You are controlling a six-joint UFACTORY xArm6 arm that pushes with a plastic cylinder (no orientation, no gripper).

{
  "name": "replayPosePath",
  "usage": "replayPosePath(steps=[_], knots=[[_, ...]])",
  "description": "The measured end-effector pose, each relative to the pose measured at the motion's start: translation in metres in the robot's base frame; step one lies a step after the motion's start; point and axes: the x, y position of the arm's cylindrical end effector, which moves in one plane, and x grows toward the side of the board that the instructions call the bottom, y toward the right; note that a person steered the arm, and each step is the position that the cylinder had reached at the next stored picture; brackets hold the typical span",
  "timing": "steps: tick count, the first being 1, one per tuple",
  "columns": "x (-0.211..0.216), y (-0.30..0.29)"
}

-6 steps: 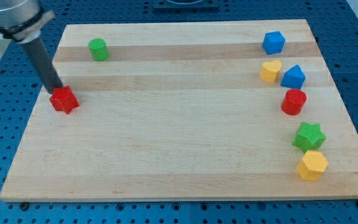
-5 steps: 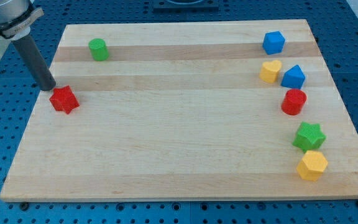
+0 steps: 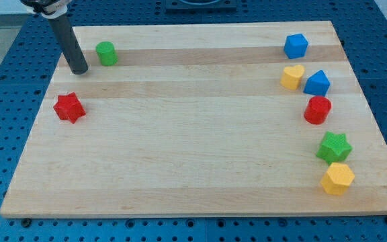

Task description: Push green circle towards the top center

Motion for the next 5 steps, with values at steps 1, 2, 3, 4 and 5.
replayPosePath(steps=[1,2,3,4,5], knots=[[-0.018,0.0],[-0.029,0.002],[-0.029,0.002],[-0.029,0.015],[-0.029,0.062]])
